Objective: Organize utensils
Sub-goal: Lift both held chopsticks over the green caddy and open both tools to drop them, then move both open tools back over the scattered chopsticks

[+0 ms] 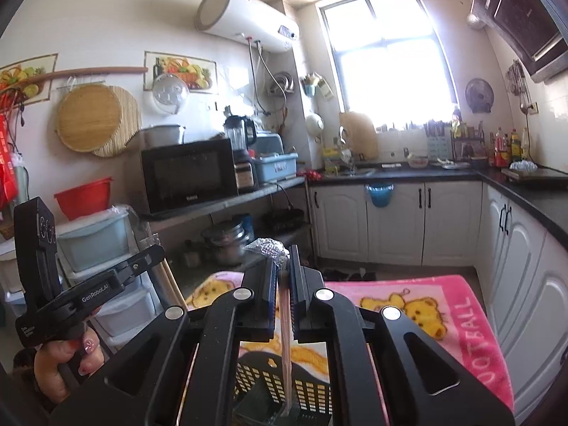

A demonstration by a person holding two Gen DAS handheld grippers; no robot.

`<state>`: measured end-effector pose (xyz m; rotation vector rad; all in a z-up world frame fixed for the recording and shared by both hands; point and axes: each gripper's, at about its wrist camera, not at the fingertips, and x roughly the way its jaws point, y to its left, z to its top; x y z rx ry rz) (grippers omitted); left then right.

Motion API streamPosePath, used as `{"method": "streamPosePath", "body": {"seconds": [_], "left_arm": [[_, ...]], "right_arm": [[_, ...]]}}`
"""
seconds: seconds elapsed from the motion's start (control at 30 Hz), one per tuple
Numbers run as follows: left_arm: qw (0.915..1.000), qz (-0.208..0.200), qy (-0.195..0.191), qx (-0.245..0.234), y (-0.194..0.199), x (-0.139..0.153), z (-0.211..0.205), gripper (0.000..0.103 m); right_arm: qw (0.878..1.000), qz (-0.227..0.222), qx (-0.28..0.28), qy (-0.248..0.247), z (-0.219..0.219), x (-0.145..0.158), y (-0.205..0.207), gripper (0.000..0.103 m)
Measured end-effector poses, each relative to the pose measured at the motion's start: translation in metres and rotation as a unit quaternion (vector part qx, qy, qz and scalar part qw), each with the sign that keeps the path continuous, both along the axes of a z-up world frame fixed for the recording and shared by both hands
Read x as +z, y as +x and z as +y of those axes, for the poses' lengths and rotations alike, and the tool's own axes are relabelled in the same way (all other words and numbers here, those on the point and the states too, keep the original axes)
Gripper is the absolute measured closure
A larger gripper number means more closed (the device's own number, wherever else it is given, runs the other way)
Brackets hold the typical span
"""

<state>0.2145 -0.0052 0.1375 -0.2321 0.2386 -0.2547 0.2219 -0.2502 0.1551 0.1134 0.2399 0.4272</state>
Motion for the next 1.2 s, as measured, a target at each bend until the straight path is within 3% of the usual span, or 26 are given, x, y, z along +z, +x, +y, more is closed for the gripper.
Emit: {"method": "streamPosePath", "body": {"seconds": [0.37,0.47,0.63,0.7,0.97,1.2], "left_arm": [[0.9993,0.034,-0.013,-0.008,0.008,-0.038,0.005,0.100],[0.9986,0.049,-0.017,-0.007,0.008,-0.045,0.007,0.099],[0.9978,0.062,-0.022,-0.006,0.002,-0.052,0.010,0.079],[0.9975,0.066,-0.024,-0.006,-0.002,-0.052,0.011,0.073],[0.9958,0.086,-0.032,-0.001,-0.018,-0.058,0.018,0.037],[0.9956,0.087,-0.035,0.004,-0.037,-0.062,0.022,0.019]], "right_arm": [[0.999,0.049,-0.018,0.005,-0.003,-0.041,0.010,0.095],[0.998,0.056,-0.025,0.007,-0.007,-0.047,0.007,0.086],[0.998,0.063,-0.028,0.010,-0.015,-0.053,0.002,0.079],[0.997,0.066,-0.033,0.009,-0.018,-0.056,-0.001,0.066],[0.996,0.081,-0.035,0.001,-0.022,-0.063,-0.014,0.051],[0.996,0.084,-0.043,-0.007,-0.025,-0.069,-0.032,0.037]]}}
